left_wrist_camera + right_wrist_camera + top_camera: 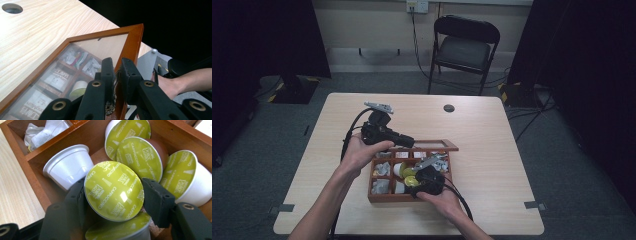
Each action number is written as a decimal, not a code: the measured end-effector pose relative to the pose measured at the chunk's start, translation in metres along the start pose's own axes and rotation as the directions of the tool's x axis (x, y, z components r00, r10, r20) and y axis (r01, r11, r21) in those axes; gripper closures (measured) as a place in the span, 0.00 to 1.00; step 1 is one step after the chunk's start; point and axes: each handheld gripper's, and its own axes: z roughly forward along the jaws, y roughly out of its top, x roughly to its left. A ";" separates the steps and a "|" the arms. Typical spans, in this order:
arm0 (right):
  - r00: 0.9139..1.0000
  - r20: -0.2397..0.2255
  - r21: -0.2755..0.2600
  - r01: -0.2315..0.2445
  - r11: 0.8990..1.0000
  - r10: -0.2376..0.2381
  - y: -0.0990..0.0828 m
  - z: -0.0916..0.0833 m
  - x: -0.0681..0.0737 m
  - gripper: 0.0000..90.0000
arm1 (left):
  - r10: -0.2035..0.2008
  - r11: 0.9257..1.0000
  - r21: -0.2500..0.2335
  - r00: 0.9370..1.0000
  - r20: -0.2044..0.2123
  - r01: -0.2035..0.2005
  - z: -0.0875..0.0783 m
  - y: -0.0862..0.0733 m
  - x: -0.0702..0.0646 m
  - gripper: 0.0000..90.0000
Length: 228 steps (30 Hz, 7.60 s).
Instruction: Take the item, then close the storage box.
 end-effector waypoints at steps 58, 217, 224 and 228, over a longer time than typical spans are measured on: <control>0.993 0.047 -0.296 -0.086 0.951 0.105 -0.029 -0.081 -0.027 0.45 | -0.014 1.000 -0.008 1.000 -0.002 0.014 0.000 -0.001 0.000 0.90; 0.898 0.344 -0.166 -0.231 0.959 0.276 -0.139 -0.092 -0.115 0.14 | 0.130 0.982 0.142 0.991 -0.004 -0.129 0.020 -0.025 -0.020 0.91; 0.898 0.343 -0.166 -0.230 0.959 0.275 -0.139 -0.092 -0.115 0.14 | 0.137 0.977 0.164 0.991 0.005 -0.136 0.024 -0.031 -0.021 0.91; 0.898 0.343 -0.165 -0.230 0.959 0.274 -0.139 -0.092 -0.115 0.14 | 0.132 0.978 0.161 0.991 0.009 -0.132 0.025 -0.032 -0.020 0.91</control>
